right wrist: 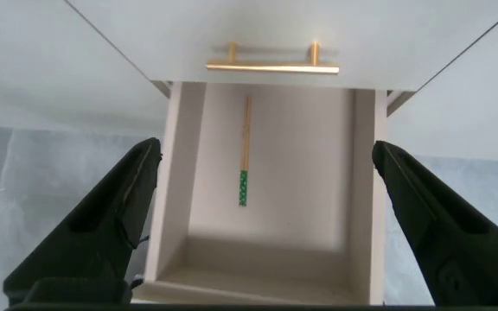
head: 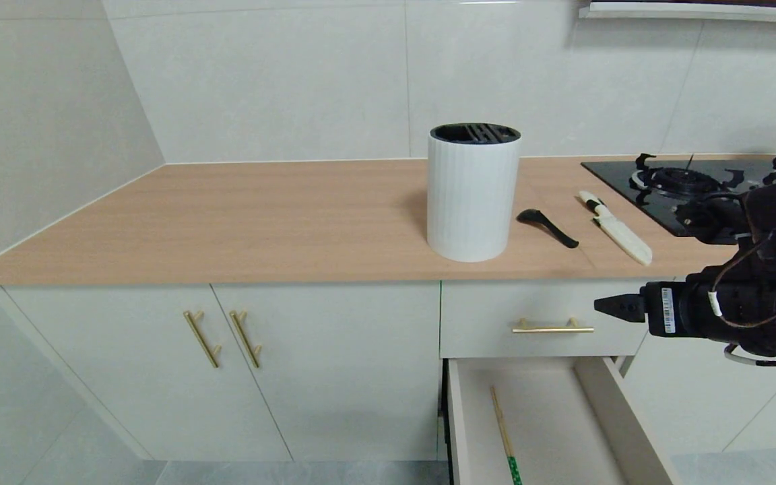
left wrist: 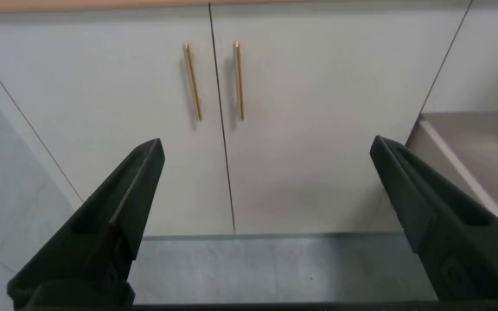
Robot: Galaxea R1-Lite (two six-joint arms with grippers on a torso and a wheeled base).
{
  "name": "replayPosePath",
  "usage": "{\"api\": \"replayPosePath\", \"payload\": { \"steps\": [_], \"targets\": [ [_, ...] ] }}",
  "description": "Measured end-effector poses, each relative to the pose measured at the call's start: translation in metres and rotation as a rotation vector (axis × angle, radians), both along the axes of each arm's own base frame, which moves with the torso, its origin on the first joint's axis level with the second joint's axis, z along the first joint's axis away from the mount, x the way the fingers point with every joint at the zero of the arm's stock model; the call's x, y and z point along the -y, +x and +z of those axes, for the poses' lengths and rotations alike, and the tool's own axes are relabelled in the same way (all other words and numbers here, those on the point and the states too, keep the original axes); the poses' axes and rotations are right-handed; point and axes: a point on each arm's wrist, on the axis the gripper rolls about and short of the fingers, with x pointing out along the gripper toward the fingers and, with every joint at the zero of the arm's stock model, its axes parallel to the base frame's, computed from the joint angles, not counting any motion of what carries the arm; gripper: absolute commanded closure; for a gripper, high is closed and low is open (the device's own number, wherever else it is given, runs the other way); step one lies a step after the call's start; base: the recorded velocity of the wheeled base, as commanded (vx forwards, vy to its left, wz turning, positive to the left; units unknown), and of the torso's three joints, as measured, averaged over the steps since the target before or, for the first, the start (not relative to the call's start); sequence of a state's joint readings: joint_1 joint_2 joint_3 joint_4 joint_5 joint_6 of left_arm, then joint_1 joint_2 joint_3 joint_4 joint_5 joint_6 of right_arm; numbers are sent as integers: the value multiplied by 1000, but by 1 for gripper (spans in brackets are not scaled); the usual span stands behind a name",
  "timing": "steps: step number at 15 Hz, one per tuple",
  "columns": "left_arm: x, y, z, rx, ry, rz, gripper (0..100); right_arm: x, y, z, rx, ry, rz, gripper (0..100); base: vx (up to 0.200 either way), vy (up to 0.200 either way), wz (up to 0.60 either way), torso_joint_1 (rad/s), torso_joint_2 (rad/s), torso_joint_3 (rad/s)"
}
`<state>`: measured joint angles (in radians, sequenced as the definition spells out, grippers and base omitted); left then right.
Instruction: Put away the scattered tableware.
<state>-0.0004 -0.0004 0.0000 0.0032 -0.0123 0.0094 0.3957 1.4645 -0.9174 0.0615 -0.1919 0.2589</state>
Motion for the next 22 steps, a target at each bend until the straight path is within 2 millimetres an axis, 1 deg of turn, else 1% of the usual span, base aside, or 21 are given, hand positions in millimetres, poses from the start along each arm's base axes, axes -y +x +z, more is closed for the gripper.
{"api": "replayPosePath", "payload": {
  "steps": [5,8,9,11,14,16,18,19,20,22],
  "targets": [
    [0,0,0,0,0,0,0,0,0,1,9,-23,17,0,0,0,0,48,-109,-61],
    [0,0,0,0,0,0,0,3,11,5,92,-39,20,0,0,0,0,0,0,0],
    [0,0,0,0,0,0,0,5,19,7,139,-49,20,0,0,0,0,0,0,0],
    [0,0,0,0,0,0,0,9,45,12,254,-65,9,0,0,0,0,0,0,0],
    [0,0,0,0,0,0,0,12,98,18,390,-108,5,0,0,0,0,0,0,0],
    [0,0,0,0,0,0,0,10,131,17,433,-115,51,0,0,0,0,0,0,0],
    [0,0,0,0,-1,0,0,9,153,4,417,-91,140,0,0,0,0,0,0,0],
    [0,0,0,0,-1,0,0,11,161,-5,396,-60,215,0,0,0,0,0,0,0],
    [0,0,0,0,-1,0,0,16,167,-14,373,-30,274,0,0,0,0,0,0,0],
    [0,0,0,0,0,0,0,31,177,-27,350,-32,293,0,0,0,0,0,0,0]
  ]
}}
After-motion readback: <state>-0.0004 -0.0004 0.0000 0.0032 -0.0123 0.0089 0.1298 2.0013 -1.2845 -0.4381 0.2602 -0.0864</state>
